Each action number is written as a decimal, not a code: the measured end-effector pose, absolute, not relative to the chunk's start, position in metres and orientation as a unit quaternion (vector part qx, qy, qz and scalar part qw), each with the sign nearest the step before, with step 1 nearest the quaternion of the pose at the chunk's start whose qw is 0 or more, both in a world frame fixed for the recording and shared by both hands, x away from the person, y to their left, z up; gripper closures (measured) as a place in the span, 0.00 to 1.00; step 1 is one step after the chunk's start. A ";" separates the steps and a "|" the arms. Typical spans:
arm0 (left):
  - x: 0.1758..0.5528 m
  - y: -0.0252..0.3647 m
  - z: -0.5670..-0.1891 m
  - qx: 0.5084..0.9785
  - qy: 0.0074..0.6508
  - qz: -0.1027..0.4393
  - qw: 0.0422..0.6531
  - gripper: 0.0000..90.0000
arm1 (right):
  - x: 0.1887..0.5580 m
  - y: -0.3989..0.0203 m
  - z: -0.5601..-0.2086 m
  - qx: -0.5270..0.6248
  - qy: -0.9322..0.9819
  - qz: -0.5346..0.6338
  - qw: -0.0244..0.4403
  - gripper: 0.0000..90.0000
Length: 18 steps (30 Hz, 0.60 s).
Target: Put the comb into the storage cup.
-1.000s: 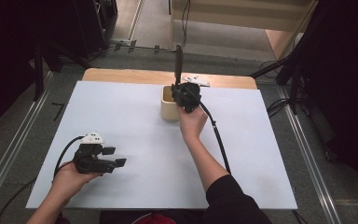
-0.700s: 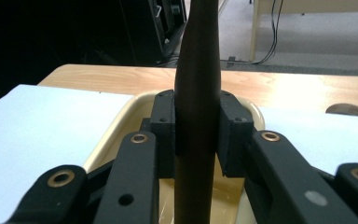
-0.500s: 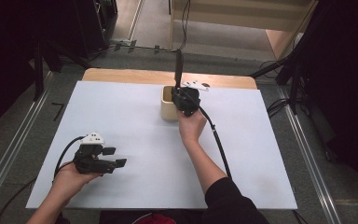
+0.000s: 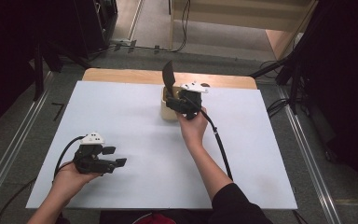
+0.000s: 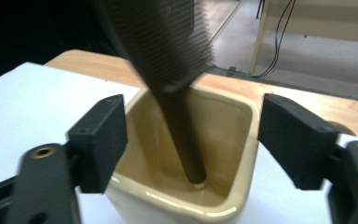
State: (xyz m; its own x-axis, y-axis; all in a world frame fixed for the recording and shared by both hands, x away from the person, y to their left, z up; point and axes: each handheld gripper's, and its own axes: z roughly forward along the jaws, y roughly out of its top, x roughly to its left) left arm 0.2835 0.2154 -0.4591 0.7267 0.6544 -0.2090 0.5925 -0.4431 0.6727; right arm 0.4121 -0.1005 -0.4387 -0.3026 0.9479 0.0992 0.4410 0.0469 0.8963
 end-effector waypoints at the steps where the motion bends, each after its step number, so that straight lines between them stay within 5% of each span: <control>1: 0.283 0.215 -0.459 0.848 0.368 0.040 0.379 0.36 | 0.411 -0.102 -0.439 0.520 0.669 0.453 0.277 0.23; 18: 0.284 0.216 -0.461 0.849 0.370 0.038 0.376 0.36 | 0.387 -0.118 -0.436 0.496 0.703 0.458 0.226 0.24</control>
State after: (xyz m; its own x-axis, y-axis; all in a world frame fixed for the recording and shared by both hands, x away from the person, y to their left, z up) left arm 0.2842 0.2155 -0.4606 0.7232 0.6567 -0.2137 0.5993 -0.4431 0.6667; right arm 0.3874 -0.1175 -0.4363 -0.4067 0.9033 0.1365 0.4894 0.0892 0.8675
